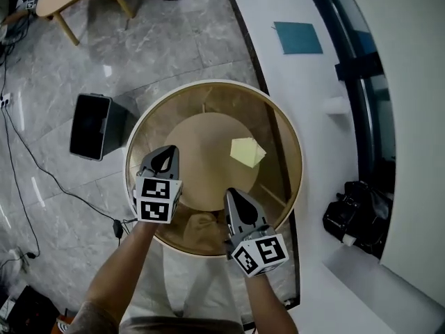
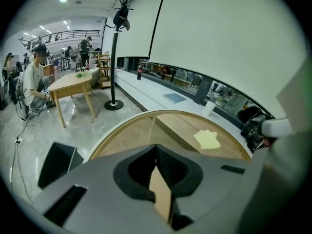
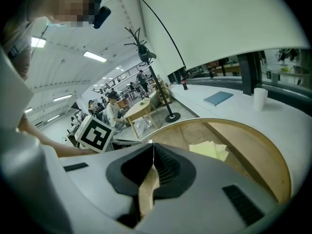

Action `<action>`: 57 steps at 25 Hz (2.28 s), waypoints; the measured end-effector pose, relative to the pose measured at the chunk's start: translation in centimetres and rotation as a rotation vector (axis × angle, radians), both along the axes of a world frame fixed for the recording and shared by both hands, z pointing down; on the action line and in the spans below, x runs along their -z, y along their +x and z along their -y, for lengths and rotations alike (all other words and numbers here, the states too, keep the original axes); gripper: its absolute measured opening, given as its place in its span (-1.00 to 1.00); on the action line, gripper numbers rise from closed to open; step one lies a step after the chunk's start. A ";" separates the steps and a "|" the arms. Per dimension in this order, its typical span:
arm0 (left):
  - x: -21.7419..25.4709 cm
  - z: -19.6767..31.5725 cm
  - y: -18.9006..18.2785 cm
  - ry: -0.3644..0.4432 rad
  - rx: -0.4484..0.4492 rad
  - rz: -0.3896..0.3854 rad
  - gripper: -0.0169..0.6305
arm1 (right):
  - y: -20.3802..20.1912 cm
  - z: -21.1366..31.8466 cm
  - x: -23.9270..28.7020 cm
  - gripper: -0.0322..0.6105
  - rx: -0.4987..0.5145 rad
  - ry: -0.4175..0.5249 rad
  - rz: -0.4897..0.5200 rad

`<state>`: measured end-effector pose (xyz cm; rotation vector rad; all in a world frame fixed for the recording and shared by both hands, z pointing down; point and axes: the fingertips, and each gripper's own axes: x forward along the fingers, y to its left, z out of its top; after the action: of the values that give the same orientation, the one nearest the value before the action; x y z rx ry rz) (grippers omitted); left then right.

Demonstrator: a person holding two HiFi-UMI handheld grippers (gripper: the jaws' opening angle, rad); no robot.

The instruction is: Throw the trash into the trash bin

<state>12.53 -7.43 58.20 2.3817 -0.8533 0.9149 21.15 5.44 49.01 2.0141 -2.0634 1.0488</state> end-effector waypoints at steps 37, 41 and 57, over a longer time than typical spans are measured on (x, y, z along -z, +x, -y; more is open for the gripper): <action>-5.6 -7.9 16.9 -0.049 -0.151 0.038 -0.44 | 14.6 -9.9 -5.0 -0.84 -0.192 -0.052 0.049; -5.6 -8.5 17.1 -0.083 -0.144 0.010 -0.68 | 14.3 -10.1 -5.5 -0.84 -0.179 -0.060 0.046; -2.9 -6.4 12.9 -0.059 -0.106 -0.093 -0.83 | 6.8 -6.6 -5.0 -0.84 -0.081 -0.061 0.024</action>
<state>25.40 -0.99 61.06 2.4164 -0.6618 0.8493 27.97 12.06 53.96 2.0810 -1.9516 1.1405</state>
